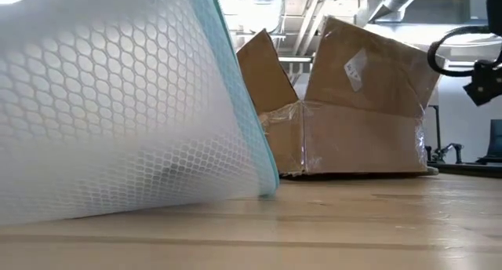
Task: Unpack boxes
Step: Put the white charger adapter into the transparent zip bag
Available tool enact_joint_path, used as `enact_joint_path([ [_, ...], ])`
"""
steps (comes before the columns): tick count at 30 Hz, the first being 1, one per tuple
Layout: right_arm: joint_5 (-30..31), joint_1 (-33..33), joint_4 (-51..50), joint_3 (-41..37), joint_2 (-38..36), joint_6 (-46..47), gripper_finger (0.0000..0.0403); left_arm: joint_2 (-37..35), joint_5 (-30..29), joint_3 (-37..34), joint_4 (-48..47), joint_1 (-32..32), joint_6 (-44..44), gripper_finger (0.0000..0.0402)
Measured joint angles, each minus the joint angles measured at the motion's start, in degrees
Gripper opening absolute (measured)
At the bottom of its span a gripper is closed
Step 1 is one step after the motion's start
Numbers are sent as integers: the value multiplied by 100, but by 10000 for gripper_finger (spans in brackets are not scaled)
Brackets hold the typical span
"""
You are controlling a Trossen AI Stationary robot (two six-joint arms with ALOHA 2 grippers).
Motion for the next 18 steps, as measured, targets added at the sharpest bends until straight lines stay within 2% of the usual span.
enact_joint_path([
  [8,-492,-247,865,-722,81,-179,294,0,0,0,-7,1,-7,0],
  [13,-562,-432,1162,-840,56,-409,290,0,0,0,4,-1,-12,0],
  [16,-620,-506,1319,-808,55,-486,263,0,0,0,8,0,-14,0],
  [18,-688,-519,1423,-776,57,-496,221,0,0,0,20,1,-14,0],
])
